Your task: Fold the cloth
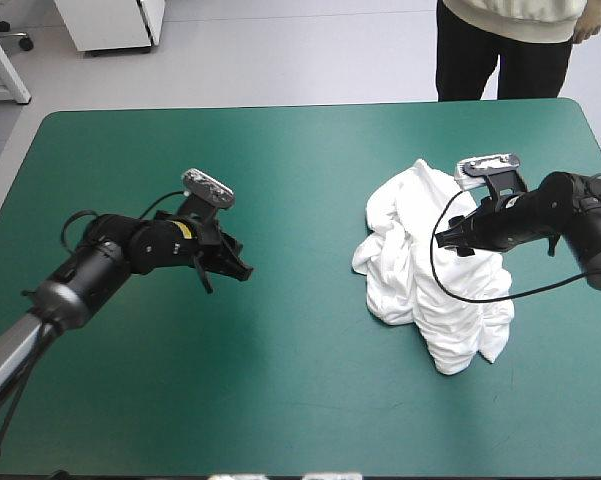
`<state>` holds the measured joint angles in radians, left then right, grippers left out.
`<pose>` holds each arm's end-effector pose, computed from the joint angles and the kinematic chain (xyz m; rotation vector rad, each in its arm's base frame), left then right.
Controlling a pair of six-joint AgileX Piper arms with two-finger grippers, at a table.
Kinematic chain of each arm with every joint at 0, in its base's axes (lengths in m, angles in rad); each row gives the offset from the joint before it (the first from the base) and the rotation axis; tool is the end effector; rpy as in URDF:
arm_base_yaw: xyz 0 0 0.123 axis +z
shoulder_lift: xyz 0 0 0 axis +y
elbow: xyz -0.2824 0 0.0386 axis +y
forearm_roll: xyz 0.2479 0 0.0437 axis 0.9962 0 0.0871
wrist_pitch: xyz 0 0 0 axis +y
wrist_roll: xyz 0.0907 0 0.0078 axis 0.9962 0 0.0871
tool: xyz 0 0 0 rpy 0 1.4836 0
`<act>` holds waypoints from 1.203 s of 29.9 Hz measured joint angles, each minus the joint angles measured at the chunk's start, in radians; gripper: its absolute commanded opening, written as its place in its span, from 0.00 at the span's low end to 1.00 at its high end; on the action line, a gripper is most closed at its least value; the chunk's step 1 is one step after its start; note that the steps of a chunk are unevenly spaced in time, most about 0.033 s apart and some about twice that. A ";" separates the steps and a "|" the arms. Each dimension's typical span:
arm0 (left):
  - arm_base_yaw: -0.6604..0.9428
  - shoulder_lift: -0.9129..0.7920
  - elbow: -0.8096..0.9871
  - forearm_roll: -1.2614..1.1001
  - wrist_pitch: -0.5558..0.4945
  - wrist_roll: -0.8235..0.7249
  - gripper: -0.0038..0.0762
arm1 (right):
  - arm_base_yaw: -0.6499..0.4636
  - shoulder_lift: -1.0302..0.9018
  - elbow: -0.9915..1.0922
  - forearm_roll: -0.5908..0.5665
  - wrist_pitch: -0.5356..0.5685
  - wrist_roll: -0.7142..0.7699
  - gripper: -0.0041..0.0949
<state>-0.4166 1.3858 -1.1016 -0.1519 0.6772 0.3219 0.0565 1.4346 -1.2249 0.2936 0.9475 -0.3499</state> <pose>0.2659 -0.1271 0.3109 0.7861 2.3155 -0.2109 0.2938 0.0381 0.3224 -0.3820 2.5686 0.2676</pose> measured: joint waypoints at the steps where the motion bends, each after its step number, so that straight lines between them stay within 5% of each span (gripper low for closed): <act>1: 0.000 -0.037 -0.012 0.037 0.016 -0.038 0.39 | 0.000 0.000 0.000 -0.004 0.000 0.000 0.64; 11: 0.000 -0.373 -0.046 0.500 0.230 -0.419 0.39 | 0.000 0.000 0.000 -0.039 -0.001 0.000 0.64; 18: 0.000 -0.598 0.078 0.792 0.275 -0.602 0.39 | 0.000 0.023 0.000 -0.071 -0.001 0.000 0.64; 26: 0.000 -0.782 0.262 0.912 0.307 -0.798 0.39 | 0.000 0.068 -0.001 -0.079 -0.034 0.000 0.64; 36: 0.000 -0.804 0.313 0.917 0.285 -0.892 0.39 | 0.000 0.219 -0.001 -0.080 -0.059 0.003 0.59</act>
<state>-0.4166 0.5817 -0.7884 0.7649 0.9617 -0.5698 0.0565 1.6536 -1.2257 0.2135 0.8882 -0.3464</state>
